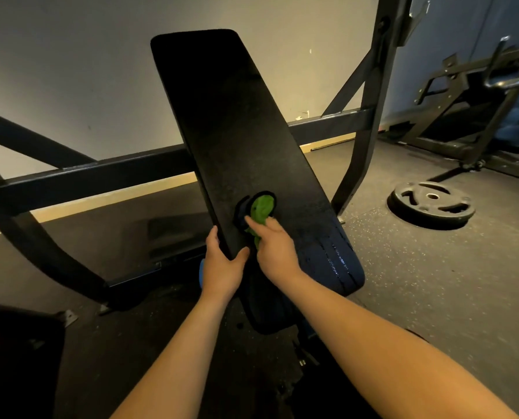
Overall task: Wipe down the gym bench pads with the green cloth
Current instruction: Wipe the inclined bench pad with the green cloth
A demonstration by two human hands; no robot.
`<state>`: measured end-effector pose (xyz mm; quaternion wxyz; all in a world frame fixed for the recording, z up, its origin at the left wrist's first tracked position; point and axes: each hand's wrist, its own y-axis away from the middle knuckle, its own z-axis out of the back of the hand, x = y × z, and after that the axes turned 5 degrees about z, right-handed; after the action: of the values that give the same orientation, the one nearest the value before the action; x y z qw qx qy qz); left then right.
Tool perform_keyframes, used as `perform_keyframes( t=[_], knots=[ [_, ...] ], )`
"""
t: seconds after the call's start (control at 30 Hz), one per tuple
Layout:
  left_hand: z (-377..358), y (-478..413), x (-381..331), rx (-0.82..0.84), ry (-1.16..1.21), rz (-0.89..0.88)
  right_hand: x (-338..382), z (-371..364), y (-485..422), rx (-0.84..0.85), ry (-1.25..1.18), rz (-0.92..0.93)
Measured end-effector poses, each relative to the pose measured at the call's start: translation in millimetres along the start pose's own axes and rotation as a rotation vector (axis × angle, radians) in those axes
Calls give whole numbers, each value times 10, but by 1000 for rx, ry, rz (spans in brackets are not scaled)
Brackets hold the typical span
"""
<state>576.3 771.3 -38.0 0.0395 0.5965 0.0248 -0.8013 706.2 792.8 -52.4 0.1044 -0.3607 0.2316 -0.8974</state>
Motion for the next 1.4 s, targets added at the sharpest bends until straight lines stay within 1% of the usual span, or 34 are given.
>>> perform_keyframes(
  t=[0.1,0.17,0.2,0.27,0.33,0.4,0.5,0.57,0.63,0.73,0.77,0.83,0.93,1.0,1.07,1.13,1.17,1.2,1.27,1.4],
  knots=[
    [39,3,72,-7,26,21,181,-126,6,97,-20,175],
    [81,6,85,17,71,43,158,-82,-80,140,0,265],
    [98,10,90,40,94,45,115,-32,-151,136,44,279],
    [140,7,96,78,126,42,40,52,-332,62,129,189],
    [176,-10,95,92,143,53,82,66,-491,-24,151,72],
    [195,-25,116,88,160,79,185,-31,-540,-28,135,54],
    [218,-33,142,99,149,87,301,-180,-411,66,116,144],
    [263,-30,138,139,156,105,343,-222,-265,120,108,229],
    [320,-7,127,181,206,124,372,-259,-130,152,145,298],
    [395,107,165,181,263,157,446,-274,16,255,197,346],
    [411,145,192,175,289,167,485,-248,32,287,191,335],
    [438,174,212,151,354,181,566,-174,10,295,133,286],
    [499,164,157,91,513,192,724,-59,1,327,-60,225],
    [541,138,124,56,572,185,833,-33,30,348,-233,192],
    [610,137,115,-5,599,206,905,-52,43,273,-462,73],
    [712,138,95,-80,631,247,963,-70,53,204,-692,-128],
    [765,128,100,-113,652,263,980,-84,65,196,-762,-213],
    [814,117,105,-129,666,274,984,-101,76,195,-791,-272],
    [894,121,94,-128,659,308,984,-163,108,185,-795,-335],
    [942,159,102,-140,538,355,1056,-345,129,67,-671,-390]
  ],
)
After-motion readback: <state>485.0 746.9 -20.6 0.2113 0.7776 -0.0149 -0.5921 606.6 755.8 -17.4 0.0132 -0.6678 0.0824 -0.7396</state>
